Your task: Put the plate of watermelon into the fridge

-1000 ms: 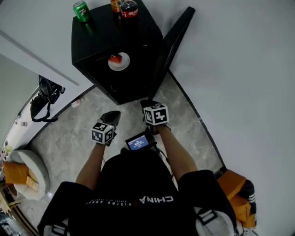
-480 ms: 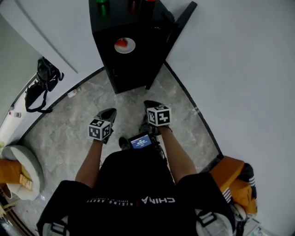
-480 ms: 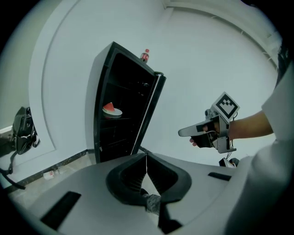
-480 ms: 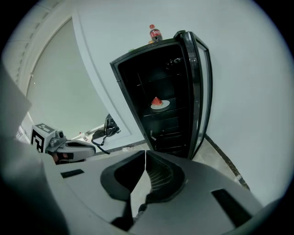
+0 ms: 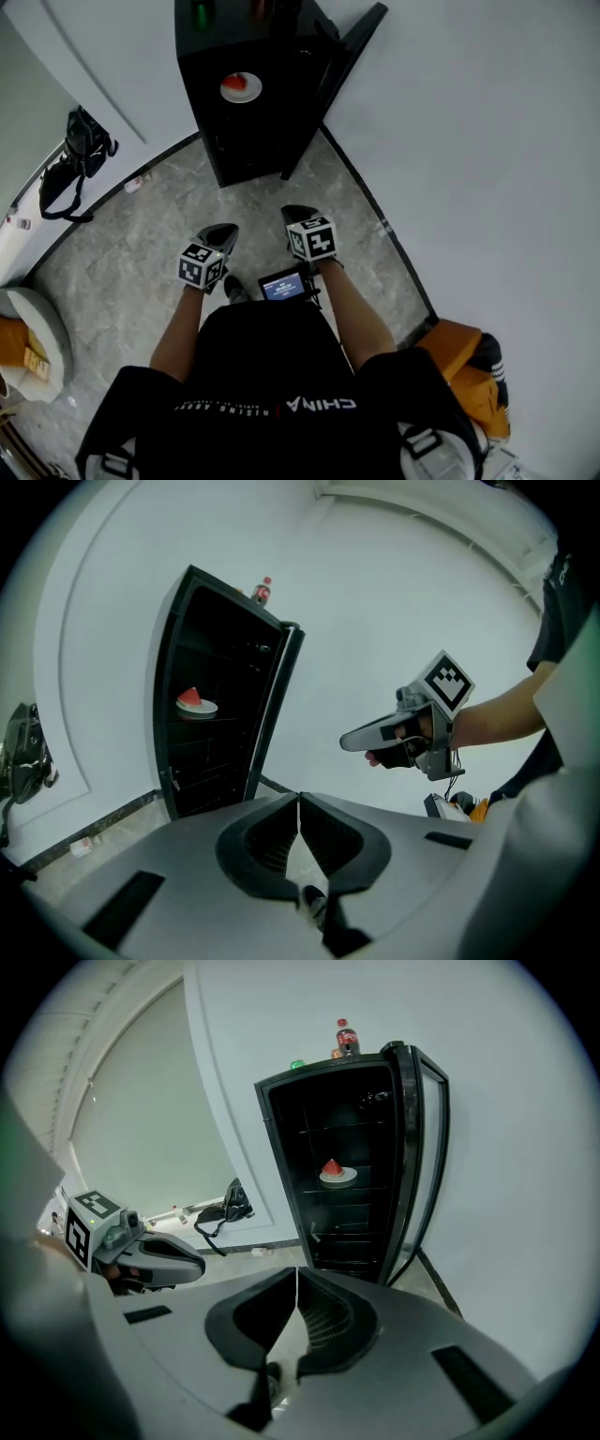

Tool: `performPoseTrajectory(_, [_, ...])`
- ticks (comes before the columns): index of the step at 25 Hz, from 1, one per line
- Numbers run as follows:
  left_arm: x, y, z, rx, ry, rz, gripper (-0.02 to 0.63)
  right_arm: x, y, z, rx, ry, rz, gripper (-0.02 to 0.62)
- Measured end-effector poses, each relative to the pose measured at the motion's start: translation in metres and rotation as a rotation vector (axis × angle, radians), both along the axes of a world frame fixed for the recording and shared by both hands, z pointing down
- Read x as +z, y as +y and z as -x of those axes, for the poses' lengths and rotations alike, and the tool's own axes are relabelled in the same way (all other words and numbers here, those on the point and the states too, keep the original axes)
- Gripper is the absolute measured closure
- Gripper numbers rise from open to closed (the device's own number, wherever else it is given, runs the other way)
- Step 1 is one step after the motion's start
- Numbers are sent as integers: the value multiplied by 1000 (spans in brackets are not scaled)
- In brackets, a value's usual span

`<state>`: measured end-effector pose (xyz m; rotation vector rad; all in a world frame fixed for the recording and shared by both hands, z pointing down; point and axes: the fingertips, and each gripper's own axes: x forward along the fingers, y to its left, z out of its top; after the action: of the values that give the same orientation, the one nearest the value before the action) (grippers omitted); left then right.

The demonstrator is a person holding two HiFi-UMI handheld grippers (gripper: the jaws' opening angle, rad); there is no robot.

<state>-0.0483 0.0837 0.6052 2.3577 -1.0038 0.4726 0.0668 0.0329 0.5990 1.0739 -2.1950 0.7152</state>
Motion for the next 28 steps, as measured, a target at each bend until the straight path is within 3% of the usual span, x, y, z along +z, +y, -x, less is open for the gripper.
performPoseTrajectory(6, [-6, -5, -44, -39, -1, -14, 592, -7, 3, -40, -77, 5, 4, 575])
performPoseTrajectory(12, [-6, 15, -86, 41, -80, -29, 592, -8, -2, -54, -106, -37, -5, 575])
performPoseTrajectory(19, [-17, 15, -83, 39, -95, -59, 592, -25, -7, -36, -79, -116, -67, 578])
performPoseTrajectory(24, [-25, 7, -83, 65, -67, -48, 594, -26, -2, -27, -127, -74, -111, 578])
performPoseTrajectory(28, [-34, 1, -83, 28, -20, -47, 594, -23, -3, -26, -157, -54, -104, 578])
